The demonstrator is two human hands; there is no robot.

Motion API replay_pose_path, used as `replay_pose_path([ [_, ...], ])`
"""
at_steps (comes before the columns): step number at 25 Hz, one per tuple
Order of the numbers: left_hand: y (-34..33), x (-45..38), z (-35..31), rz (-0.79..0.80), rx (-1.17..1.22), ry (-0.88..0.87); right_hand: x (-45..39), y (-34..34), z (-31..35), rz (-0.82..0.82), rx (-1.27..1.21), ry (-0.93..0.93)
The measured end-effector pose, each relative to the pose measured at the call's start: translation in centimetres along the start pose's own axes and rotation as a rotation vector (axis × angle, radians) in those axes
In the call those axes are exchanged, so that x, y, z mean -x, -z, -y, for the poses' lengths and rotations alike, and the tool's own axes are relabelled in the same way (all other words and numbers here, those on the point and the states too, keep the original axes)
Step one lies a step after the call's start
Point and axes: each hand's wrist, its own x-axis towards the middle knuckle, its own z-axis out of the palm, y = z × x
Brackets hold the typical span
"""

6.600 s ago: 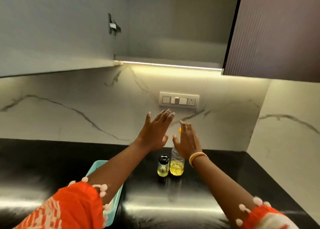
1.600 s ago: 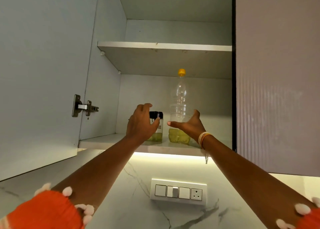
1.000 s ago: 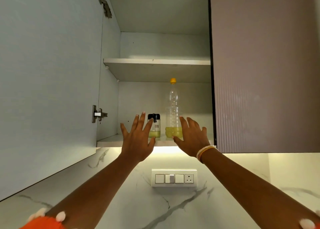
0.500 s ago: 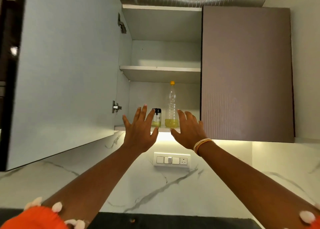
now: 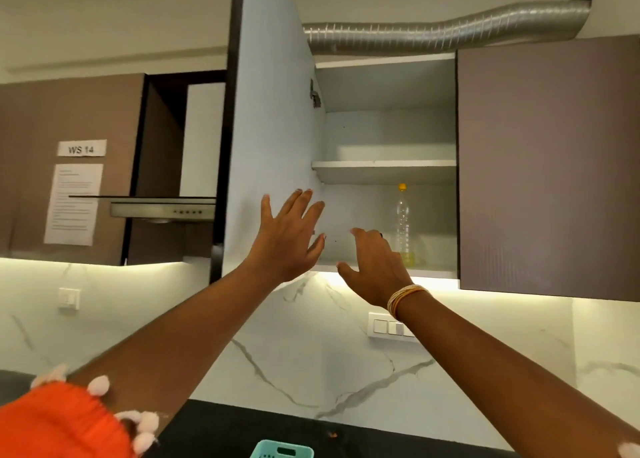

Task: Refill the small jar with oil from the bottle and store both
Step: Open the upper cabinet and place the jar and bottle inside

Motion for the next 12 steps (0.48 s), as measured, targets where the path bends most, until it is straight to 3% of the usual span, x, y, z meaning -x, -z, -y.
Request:
replay_pose_path([
  [5,4.6,0.4,7.2,-0.052,-0.174,-0.187,-1.1,-2.1,9.2,-0.009,-0.194,0.083],
  [8,6.5,1.3,12.2,-0.030,-0.263,-0.218,-1.6,-3.1,14.4,0.005,-0.362,0.118],
  [12,7.9,2.2,16.1,0.049,-0.305,-0.270,-2.5,-3.9,18.1,-0.059,-0.383,0.060],
])
